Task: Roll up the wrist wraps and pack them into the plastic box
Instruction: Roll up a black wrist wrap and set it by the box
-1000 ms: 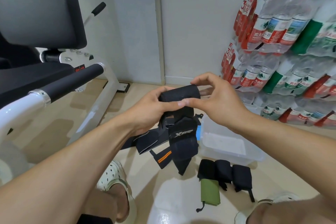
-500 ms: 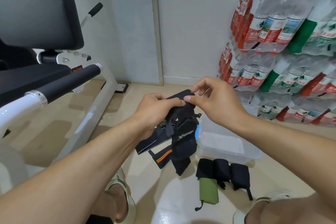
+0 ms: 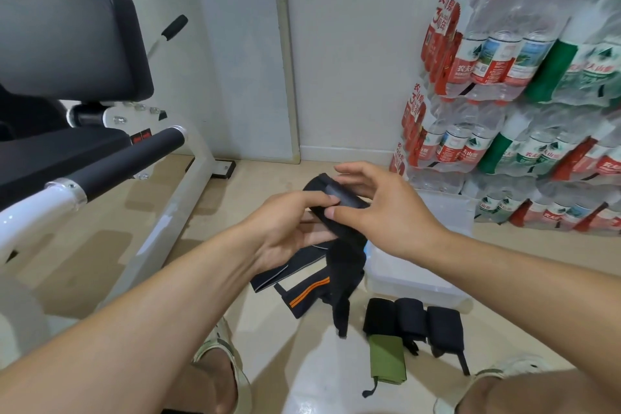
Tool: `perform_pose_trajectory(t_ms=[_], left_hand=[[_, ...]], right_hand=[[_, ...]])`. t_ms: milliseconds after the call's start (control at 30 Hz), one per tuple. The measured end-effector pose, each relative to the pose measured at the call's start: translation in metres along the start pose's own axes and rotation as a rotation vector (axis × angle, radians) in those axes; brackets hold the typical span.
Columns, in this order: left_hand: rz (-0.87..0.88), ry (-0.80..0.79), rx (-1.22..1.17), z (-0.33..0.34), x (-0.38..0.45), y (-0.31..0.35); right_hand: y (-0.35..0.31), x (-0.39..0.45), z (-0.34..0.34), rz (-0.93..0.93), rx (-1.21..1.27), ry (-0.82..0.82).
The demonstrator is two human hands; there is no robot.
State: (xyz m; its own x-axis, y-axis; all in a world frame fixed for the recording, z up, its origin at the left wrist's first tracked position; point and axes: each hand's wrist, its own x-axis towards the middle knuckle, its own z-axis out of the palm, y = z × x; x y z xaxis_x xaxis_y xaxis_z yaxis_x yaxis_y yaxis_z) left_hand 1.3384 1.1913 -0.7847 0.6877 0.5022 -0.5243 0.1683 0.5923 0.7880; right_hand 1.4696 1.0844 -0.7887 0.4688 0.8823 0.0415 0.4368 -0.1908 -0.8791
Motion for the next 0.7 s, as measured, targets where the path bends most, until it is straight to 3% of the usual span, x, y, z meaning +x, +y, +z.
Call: perform_pose_trajectory(t_ms=[267, 433, 500, 567, 633, 700], left_hand=[[0.145, -0.051, -0.125, 0.007, -0.001, 0.003], [0.138, -0.061, -0.123, 0.006, -0.002, 0.002], [0.089, -0.042, -0.029, 0.005, -0.002, 0.002], [0.079, 0.082, 0.183, -0.003, 0.004, 0.001], [0.171, 0.187, 0.502, -0.013, 0.006, 0.003], [0.269, 0.123, 0.622, -0.021, 0.009, 0.005]], right_hand=[[0.004, 0.005, -0.004, 0.047, 0.127, 0.069], [0.006, 0.007, -0.007, 0.017, 0.106, 0.059], [0.007, 0.010, -0.012, -0.028, 0.042, 0.066], [0.008, 0.013, -0.022, -0.064, -0.008, 0.032], [0.008, 0.017, -0.032, -0.104, 0.007, -0.038], [0.010, 0.017, -0.040, -0.149, 0.040, -0.116]])
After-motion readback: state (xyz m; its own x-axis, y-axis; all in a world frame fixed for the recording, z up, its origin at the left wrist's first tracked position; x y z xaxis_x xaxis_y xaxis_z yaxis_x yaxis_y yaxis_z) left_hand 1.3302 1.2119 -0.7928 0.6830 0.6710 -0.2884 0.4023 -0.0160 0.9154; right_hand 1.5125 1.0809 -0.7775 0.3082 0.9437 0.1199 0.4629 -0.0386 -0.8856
